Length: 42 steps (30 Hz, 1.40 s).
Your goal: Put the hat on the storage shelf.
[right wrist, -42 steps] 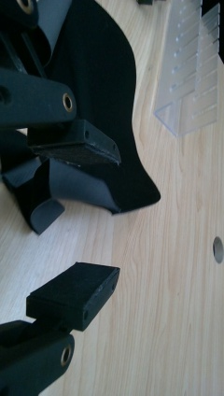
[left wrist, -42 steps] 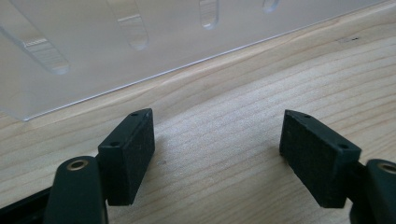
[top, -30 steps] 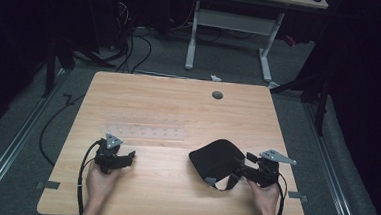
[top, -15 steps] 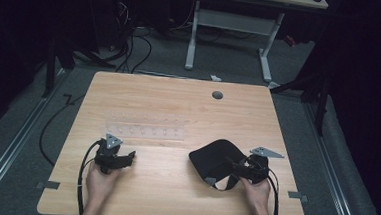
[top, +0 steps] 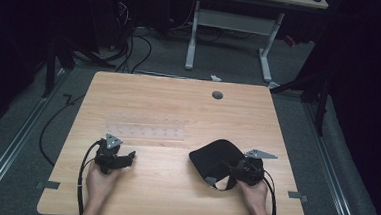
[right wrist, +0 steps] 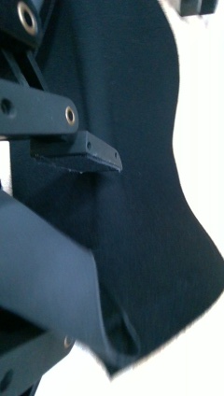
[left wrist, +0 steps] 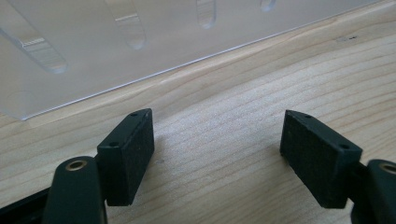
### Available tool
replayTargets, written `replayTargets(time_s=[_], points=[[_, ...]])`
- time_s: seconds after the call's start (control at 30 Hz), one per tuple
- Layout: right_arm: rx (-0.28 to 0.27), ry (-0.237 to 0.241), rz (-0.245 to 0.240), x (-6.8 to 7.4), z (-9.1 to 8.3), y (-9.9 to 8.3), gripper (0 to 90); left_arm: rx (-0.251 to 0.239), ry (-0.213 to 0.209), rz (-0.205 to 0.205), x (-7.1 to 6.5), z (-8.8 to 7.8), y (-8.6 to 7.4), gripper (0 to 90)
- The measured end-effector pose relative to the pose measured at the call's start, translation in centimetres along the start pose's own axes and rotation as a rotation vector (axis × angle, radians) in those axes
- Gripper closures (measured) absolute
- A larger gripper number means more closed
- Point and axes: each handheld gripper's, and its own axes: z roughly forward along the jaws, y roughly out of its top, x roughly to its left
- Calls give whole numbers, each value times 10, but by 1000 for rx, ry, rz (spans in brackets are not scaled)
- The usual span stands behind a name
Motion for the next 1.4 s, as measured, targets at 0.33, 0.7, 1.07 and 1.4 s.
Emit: replayTargets(time_s=[0.33,0.7,1.07,1.4], points=[[-23,101,-24,-3,-7,-5,769,-2,6,-4,0,0,0,257],[-51,167,0,-3,-15,-3,849,-2,12,-8,1,1,1,246],[-81,148,4,3,-29,5,853,8,4,-4,-1,2,0,207],[-87,131,-50,19,-41,19,852,17,-2,4,-2,2,0,200]])
